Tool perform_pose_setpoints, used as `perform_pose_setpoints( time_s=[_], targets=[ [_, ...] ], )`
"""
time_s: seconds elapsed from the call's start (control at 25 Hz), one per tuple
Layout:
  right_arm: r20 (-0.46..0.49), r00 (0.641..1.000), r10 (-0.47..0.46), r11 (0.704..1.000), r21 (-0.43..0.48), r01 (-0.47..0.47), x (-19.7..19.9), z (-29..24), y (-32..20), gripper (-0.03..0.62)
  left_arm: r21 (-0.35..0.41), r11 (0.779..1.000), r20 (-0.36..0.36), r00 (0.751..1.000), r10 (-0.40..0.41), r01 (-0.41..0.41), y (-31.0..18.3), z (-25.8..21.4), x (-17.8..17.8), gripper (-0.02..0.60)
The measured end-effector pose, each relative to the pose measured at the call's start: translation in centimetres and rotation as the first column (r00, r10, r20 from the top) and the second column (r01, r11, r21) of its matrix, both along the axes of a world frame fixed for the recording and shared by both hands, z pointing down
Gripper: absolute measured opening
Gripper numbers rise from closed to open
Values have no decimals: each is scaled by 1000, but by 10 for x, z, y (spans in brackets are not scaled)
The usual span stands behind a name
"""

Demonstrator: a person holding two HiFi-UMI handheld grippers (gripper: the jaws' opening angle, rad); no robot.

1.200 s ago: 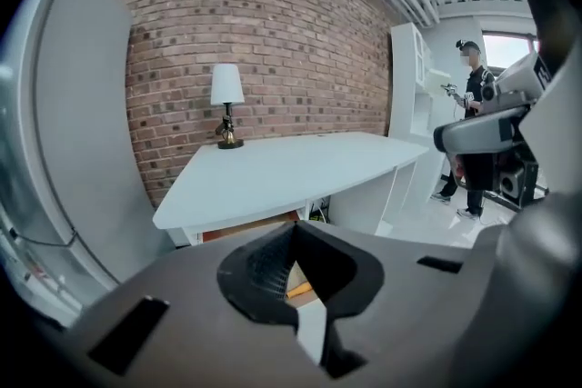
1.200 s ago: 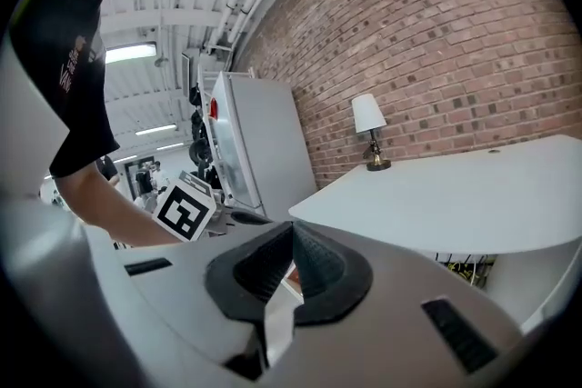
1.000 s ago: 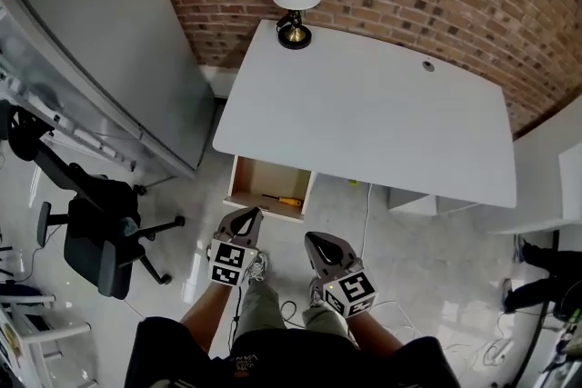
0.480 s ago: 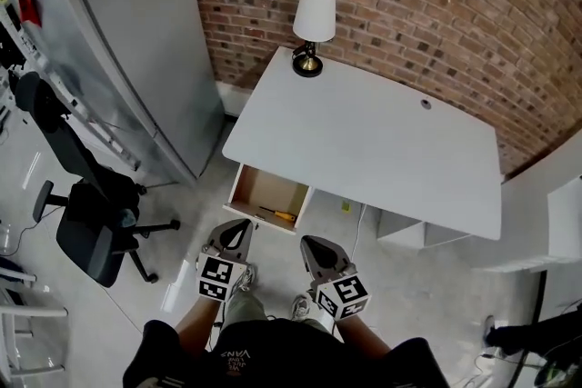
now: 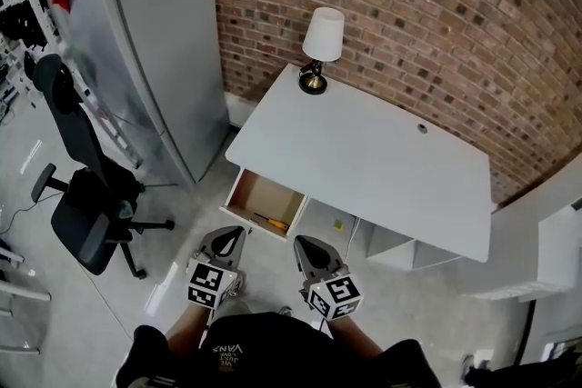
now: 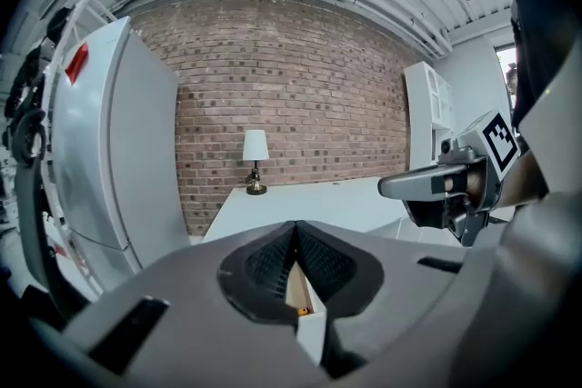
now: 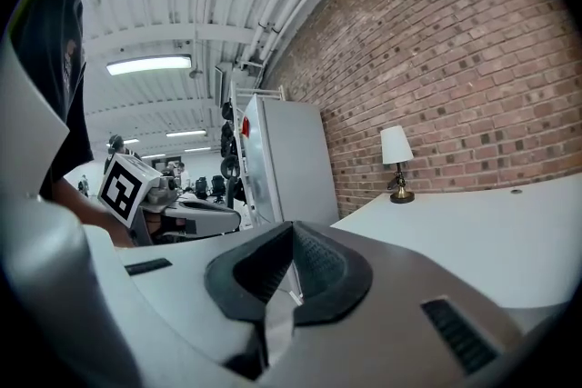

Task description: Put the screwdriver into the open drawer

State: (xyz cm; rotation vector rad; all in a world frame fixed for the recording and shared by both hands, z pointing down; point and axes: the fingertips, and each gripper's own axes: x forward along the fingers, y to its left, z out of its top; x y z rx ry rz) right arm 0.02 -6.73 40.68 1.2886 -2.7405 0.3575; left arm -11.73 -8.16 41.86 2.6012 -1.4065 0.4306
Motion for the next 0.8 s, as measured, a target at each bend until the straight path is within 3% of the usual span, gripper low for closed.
perform_pose_setpoints(
  time_s=[0.8],
  targets=[
    [-33,999,-35,999,29,36,8,-7,25,-5,45,998,-48,998,-51,53,42,-29,10,8]
  ],
)
